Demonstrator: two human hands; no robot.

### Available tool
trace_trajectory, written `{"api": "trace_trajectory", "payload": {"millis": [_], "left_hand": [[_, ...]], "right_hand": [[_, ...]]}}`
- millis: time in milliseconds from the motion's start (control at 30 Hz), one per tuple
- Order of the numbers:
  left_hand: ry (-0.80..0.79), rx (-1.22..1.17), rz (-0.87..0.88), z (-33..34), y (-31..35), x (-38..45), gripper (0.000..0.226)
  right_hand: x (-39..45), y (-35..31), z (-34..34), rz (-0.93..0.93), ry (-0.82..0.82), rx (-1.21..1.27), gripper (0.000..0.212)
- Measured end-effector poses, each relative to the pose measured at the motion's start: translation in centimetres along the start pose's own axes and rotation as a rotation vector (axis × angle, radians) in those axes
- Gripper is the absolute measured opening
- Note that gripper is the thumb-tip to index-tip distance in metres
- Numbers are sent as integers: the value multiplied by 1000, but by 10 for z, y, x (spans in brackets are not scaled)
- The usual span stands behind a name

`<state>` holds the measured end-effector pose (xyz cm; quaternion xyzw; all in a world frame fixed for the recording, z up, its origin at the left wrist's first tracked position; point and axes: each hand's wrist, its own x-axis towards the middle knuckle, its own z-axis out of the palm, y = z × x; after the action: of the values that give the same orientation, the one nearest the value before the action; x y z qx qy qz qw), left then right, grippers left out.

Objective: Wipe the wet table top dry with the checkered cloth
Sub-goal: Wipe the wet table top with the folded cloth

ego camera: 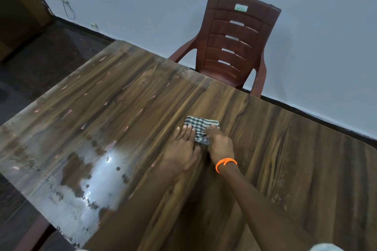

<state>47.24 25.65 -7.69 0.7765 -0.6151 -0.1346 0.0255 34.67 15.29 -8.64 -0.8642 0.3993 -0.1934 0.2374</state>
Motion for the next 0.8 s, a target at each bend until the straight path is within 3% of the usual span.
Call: {"api": "trace_trajectory", "payload": {"millis": [300, 433, 533, 633, 800], "left_hand": [[45, -37, -10, 20, 3, -79, 80], [-49, -1, -8, 23, 37, -87, 78], [-37, 78, -15, 25, 45, -70, 79], [-16, 93, -18, 22, 30, -48, 82], [40, 38, -37, 6, -19, -45, 86]], "right_hand": [[-63, -7, 11, -180, -72, 8, 42], [-85, 19, -4, -83, -73, 25, 54], [-72, 19, -11, -31, -17, 43, 47], [-45, 12, -2, 29, 37, 101, 40], [-23, -20, 28, 12, -39, 122, 32]]}}
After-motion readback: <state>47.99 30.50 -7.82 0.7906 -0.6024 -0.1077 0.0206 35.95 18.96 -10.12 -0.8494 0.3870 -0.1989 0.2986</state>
